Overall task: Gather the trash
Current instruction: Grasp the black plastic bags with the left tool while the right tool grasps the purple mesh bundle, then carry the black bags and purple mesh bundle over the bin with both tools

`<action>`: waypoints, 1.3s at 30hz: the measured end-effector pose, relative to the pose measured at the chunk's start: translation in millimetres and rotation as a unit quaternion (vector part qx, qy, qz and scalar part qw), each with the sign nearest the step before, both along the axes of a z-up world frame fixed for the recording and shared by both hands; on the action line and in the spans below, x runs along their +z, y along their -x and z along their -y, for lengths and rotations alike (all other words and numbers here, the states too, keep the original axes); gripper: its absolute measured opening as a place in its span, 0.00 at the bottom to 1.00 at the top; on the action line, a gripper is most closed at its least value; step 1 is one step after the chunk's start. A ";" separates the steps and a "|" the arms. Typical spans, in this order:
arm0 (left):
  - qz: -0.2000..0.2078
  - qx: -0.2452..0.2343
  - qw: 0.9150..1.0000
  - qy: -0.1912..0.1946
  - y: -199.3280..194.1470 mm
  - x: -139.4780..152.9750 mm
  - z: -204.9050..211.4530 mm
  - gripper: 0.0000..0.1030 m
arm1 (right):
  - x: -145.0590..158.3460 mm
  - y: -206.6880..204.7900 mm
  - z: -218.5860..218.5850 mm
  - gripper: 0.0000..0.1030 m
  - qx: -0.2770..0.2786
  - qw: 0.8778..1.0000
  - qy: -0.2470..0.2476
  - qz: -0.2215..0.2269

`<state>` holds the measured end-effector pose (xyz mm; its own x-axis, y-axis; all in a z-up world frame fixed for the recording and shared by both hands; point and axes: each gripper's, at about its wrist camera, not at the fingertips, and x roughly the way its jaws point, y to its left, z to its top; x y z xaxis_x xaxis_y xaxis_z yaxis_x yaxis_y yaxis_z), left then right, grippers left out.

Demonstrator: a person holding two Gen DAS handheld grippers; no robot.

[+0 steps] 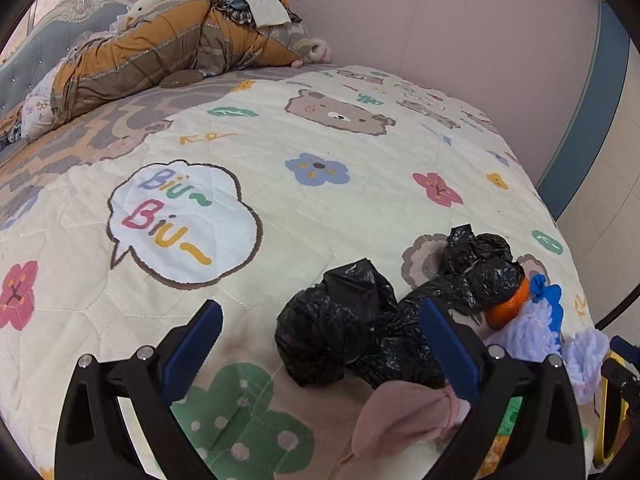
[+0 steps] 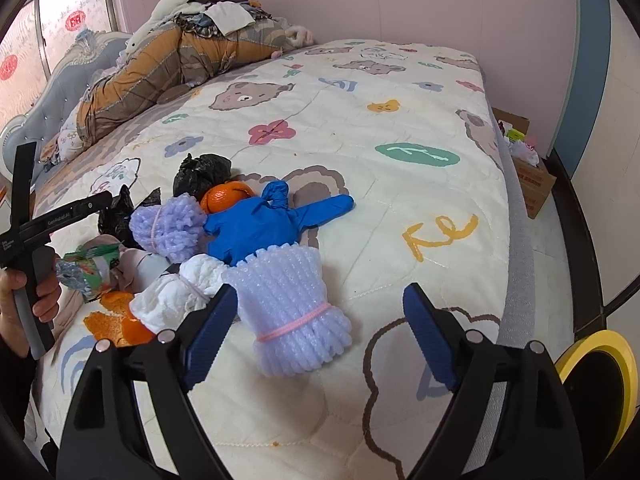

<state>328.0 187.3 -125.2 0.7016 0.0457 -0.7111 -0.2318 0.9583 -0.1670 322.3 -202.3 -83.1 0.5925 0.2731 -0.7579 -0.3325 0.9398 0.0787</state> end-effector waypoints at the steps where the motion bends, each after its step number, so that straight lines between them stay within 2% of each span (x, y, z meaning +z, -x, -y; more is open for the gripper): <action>1: -0.002 -0.002 1.000 -0.002 -2.5 -1.5 1.9 0.92 | -2.2 -1.7 -0.2 0.79 0.000 1.000 0.000 -0.003; 5: -0.007 -0.008 1.000 -0.017 -7.1 -7.3 9.1 0.91 | -11.3 -6.2 1.5 0.79 0.001 1.000 -0.005 -0.015; 8: -0.014 -0.022 1.000 -0.015 -8.9 -11.4 15.4 0.83 | -13.9 -7.6 1.8 0.75 0.003 1.000 -0.010 -0.018; 11: -0.021 -0.041 0.998 -0.030 -10.9 -14.3 26.1 0.74 | -14.3 -3.8 -3.3 0.68 0.013 1.000 -0.008 -0.016; 15: -0.029 -0.054 0.997 -0.036 -13.7 -15.8 32.1 0.50 | -21.8 -1.6 -9.9 0.53 0.028 0.999 -0.009 -0.035; 16: -0.029 -0.056 0.997 -0.040 -13.8 -15.6 33.7 0.43 | -22.9 -0.8 -11.2 0.52 0.028 0.999 -0.008 -0.036; 22: -0.026 -0.057 0.997 -0.040 -12.8 -14.1 35.0 0.22 | -21.0 5.9 -13.4 0.42 0.036 0.999 -0.003 -0.026; 25: -0.023 -0.054 0.998 -0.039 -12.3 -12.4 34.5 0.17 | -20.6 9.4 -13.2 0.39 0.038 0.999 0.000 -0.021; 29: -0.015 -0.040 0.998 -0.036 -9.6 -6.5 31.4 0.15 | -15.5 12.1 -7.5 0.37 0.035 0.999 -0.013 -0.017; 33: 0.004 -0.025 0.999 -0.024 -0.9 9.7 22.2 0.15 | 1.2 19.8 4.5 0.37 0.026 0.999 -0.035 0.008; 39: 0.026 -0.013 0.999 -0.026 17.9 37.7 11.0 0.15 | 25.3 32.7 19.3 0.37 0.020 0.996 -0.080 0.017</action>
